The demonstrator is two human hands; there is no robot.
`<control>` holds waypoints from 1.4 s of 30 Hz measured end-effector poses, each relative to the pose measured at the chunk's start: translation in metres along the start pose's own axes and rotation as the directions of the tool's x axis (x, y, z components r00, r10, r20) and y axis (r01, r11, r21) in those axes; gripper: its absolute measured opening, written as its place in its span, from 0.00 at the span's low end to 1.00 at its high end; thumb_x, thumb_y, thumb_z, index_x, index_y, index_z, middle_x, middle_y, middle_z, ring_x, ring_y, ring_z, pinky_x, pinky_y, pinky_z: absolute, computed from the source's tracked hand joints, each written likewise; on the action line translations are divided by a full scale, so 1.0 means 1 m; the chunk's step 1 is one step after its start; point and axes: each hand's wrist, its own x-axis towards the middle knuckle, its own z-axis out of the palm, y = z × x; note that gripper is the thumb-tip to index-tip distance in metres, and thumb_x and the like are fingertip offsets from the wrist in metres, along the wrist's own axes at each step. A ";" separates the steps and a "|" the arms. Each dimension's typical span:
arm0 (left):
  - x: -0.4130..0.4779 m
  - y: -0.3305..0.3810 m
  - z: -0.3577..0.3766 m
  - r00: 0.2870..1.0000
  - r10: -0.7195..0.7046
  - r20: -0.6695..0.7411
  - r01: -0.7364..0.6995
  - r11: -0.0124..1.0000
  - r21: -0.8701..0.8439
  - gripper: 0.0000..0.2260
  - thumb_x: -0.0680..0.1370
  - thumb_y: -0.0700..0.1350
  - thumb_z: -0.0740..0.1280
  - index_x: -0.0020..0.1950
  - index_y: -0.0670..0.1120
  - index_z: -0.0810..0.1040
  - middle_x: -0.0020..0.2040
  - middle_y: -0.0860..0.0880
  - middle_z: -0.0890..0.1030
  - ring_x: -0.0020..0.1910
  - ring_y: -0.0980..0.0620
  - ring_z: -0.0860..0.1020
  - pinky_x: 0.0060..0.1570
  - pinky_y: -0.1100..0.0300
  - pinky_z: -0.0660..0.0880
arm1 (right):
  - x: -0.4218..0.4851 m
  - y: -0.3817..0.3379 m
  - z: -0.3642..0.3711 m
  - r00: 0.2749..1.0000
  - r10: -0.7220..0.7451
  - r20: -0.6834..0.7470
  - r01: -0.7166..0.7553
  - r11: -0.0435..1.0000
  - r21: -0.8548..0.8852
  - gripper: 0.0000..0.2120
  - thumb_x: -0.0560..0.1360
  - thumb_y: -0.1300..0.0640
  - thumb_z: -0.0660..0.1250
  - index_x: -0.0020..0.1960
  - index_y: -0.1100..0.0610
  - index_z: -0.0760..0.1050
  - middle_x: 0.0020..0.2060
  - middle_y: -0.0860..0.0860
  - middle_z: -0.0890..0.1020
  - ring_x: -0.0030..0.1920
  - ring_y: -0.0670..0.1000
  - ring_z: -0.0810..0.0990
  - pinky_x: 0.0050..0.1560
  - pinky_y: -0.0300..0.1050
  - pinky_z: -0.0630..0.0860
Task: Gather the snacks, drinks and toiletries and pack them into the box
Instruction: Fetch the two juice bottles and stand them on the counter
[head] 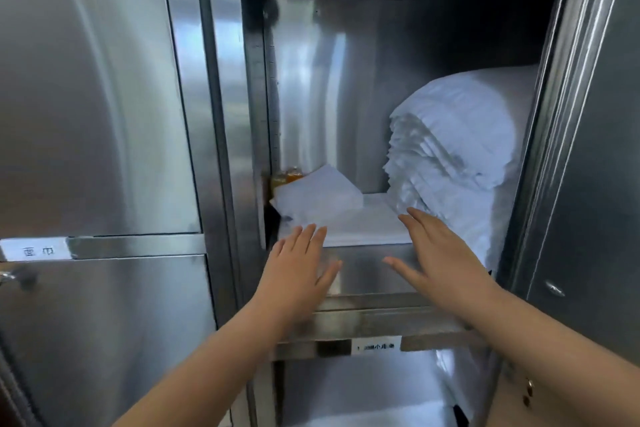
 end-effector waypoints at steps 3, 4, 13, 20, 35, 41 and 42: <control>0.051 -0.006 0.036 0.995 -0.091 0.041 0.090 0.996 0.018 0.29 0.79 0.62 0.46 0.77 0.50 0.46 0.77 0.50 0.50 0.76 0.51 0.48 0.72 0.52 0.47 | 0.053 0.046 0.023 0.999 -0.020 0.034 0.020 1.000 0.001 0.36 0.76 0.34 0.52 0.77 0.53 0.49 0.77 0.50 0.51 0.76 0.49 0.50 0.75 0.45 0.50; 0.065 -0.010 0.047 0.992 -0.116 0.045 0.115 0.993 0.026 0.29 0.79 0.62 0.46 0.77 0.50 0.46 0.78 0.50 0.49 0.76 0.51 0.47 0.72 0.52 0.47 | 0.069 0.057 0.032 0.999 -0.022 0.041 0.022 1.000 0.004 0.36 0.76 0.34 0.51 0.77 0.53 0.50 0.77 0.50 0.51 0.76 0.49 0.50 0.74 0.45 0.50; 0.176 -0.044 0.105 0.939 -0.336 -0.071 0.339 0.940 0.030 0.27 0.80 0.61 0.46 0.77 0.52 0.47 0.77 0.48 0.52 0.76 0.48 0.50 0.72 0.49 0.51 | 0.177 0.094 0.098 0.988 -0.133 0.080 0.125 0.987 0.101 0.34 0.77 0.36 0.52 0.76 0.52 0.51 0.77 0.52 0.53 0.76 0.50 0.51 0.73 0.44 0.50; 0.261 -0.075 0.154 0.881 -0.459 -0.117 0.456 0.888 -0.056 0.25 0.81 0.58 0.48 0.77 0.51 0.51 0.76 0.45 0.56 0.75 0.45 0.53 0.71 0.47 0.54 | 0.250 0.103 0.137 0.982 -0.177 0.068 0.171 0.982 0.078 0.33 0.77 0.36 0.52 0.76 0.50 0.50 0.76 0.50 0.54 0.75 0.51 0.53 0.73 0.48 0.57; 0.354 -0.130 0.214 0.864 -0.483 -0.140 0.479 0.875 -0.066 0.23 0.82 0.54 0.49 0.76 0.50 0.55 0.76 0.46 0.56 0.75 0.46 0.52 0.72 0.46 0.50 | 0.388 0.096 0.237 0.974 -0.223 0.044 0.213 0.962 0.172 0.31 0.79 0.38 0.51 0.77 0.50 0.51 0.77 0.52 0.52 0.76 0.52 0.52 0.72 0.43 0.51; 0.373 -0.146 0.239 0.868 -0.490 -0.081 0.493 0.870 0.023 0.24 0.81 0.56 0.47 0.76 0.51 0.54 0.77 0.48 0.55 0.75 0.46 0.51 0.72 0.47 0.47 | 0.439 0.092 0.266 0.958 -0.283 0.043 0.271 0.945 0.181 0.30 0.80 0.40 0.51 0.77 0.52 0.51 0.77 0.52 0.50 0.76 0.50 0.48 0.73 0.42 0.47; 0.376 -0.149 0.243 0.870 -0.486 -0.083 0.490 0.871 0.034 0.24 0.81 0.57 0.46 0.76 0.51 0.54 0.77 0.48 0.56 0.75 0.46 0.51 0.72 0.47 0.48 | 0.448 0.092 0.271 0.953 -0.300 0.042 0.289 0.941 0.175 0.30 0.80 0.40 0.50 0.77 0.52 0.51 0.77 0.52 0.50 0.77 0.50 0.47 0.73 0.42 0.47</control>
